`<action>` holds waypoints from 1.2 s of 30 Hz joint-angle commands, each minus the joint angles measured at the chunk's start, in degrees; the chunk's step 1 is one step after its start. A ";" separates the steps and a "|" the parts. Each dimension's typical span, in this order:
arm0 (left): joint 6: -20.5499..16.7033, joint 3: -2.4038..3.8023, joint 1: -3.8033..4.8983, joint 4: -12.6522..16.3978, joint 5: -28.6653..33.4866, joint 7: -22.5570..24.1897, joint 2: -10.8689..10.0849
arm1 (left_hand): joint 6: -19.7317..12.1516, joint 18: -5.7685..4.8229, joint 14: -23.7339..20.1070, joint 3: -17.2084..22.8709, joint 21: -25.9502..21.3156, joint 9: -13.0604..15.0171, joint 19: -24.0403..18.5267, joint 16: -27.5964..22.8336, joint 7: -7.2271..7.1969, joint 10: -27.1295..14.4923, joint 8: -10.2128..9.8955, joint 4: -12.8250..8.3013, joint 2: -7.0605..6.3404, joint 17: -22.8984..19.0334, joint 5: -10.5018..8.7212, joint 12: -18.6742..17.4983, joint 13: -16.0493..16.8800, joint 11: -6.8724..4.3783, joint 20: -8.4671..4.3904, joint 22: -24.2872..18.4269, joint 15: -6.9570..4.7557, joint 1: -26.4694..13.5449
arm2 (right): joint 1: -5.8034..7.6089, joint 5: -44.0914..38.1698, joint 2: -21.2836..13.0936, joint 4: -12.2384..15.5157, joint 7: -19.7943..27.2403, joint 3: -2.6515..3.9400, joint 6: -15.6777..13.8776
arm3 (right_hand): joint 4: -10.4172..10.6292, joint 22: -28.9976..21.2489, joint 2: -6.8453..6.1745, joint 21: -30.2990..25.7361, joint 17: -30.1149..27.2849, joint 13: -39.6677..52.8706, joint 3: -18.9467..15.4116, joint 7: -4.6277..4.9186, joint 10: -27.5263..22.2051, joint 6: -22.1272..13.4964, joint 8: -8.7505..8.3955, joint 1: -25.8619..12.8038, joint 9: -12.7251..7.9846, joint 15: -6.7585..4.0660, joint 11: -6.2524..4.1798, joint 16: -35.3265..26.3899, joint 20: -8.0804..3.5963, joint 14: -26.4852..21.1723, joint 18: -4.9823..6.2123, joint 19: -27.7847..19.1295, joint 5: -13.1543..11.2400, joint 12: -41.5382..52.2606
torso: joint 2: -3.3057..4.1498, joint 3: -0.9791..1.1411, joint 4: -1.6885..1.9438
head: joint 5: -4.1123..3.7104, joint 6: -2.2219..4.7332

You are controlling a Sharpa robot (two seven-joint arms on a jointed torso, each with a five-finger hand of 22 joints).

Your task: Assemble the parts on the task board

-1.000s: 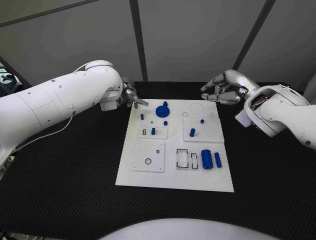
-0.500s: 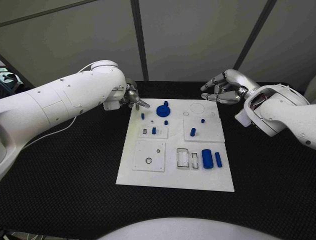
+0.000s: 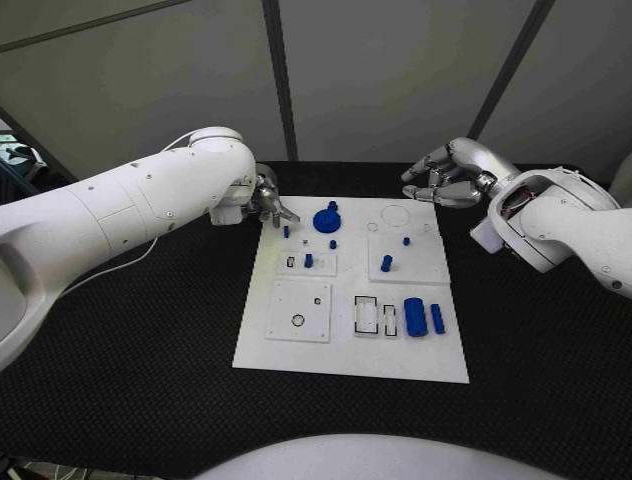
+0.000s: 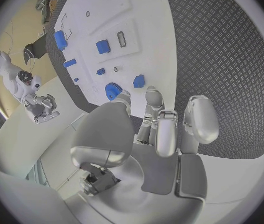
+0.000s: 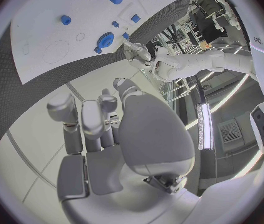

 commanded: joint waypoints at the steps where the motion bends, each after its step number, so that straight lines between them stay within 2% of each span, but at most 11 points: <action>1: 1.45 0.00 -0.02 -0.11 -0.39 -0.08 0.20 | 0.13 1.12 4.76 -0.50 0.51 0.10 0.43 0.36 -0.19 0.62 0.26 0.01 0.04 11.52 0.28 0.54 0.31 -0.12 -0.15 0.22 -0.31 0.46 | 0.09 -0.14 0.09 0.04 0.15 0.04 0.28 | 0.05 0.04 -0.49 -0.22 0.06 -0.03 0.40 -0.01 -0.43 0.22 -0.32 0.16 -0.08 -0.03 -0.08 -0.26 -0.08 0.88 1.12 0.48 0.31 0.20 | -0.03 0.04 0.01 | -0.04 -0.06; 16: 2.21 -0.02 -0.23 -0.02 0.03 -0.11 0.31 | 0.25 1.07 4.82 -0.68 0.73 0.23 0.60 0.51 -0.29 0.78 0.55 -0.12 0.56 11.71 0.44 0.84 0.44 -0.21 -0.19 0.54 -0.38 1.65 | 0.09 -0.14 0.27 -0.09 0.22 0.04 0.37 | 0.10 0.05 -0.48 -0.21 0.06 0.03 0.52 0.00 -0.37 0.22 -0.33 0.15 -0.08 -0.04 -0.08 -0.27 -0.08 0.89 1.11 0.50 0.35 0.29 | -0.03 0.01 0.01 | -0.18 -0.24; 22: 2.30 -0.02 -0.24 0.03 0.41 -0.10 0.28 | 0.46 1.01 4.87 -0.46 0.92 0.55 0.74 0.62 -0.43 0.92 1.04 -0.47 1.46 11.84 0.38 1.12 0.55 -0.34 -0.26 0.88 -0.47 3.63 | 0.09 -0.14 0.36 -0.17 0.21 0.04 0.45 | 0.10 0.05 -0.48 -0.21 0.06 0.03 0.52 0.00 -0.37 0.22 -0.33 0.15 -0.08 -0.04 -0.08 -0.27 -0.08 0.89 1.11 0.50 0.35 0.29 | -0.05 0.03 0.00 | -0.13 -0.37; 28: 2.21 -0.02 -0.25 0.08 0.68 0.02 0.24 | 0.57 0.97 4.92 -0.52 1.07 0.70 0.84 0.73 -0.48 1.04 1.23 -0.51 1.50 12.00 0.09 1.29 0.69 -0.38 -0.29 1.10 -0.50 4.10 | 0.09 -0.14 0.45 -0.25 0.18 0.04 0.54 | 0.10 0.05 -0.48 -0.21 0.06 0.03 0.52 0.00 -0.37 0.22 -0.33 0.15 -0.08 -0.04 -0.08 -0.27 -0.08 0.89 1.11 0.50 0.35 0.29 | -0.03 0.02 0.02 | -0.43 -0.33; 36: 2.40 -0.02 -0.25 0.13 1.06 0.08 0.25 | 0.95 0.92 5.00 -0.56 1.25 0.97 0.95 0.89 -0.64 1.22 1.56 -0.52 1.69 12.23 -0.04 1.47 0.80 -0.50 -0.33 1.35 -0.57 4.65 | 0.09 -0.14 0.51 -0.29 0.19 0.04 0.54 | 0.18 0.07 -0.46 -0.20 0.13 0.07 0.61 0.00 -0.33 0.24 -0.32 0.09 -0.08 -0.04 -0.07 -0.23 -0.08 0.91 1.11 0.53 0.37 0.34 | -0.03 0.04 -0.01 | -0.27 -0.40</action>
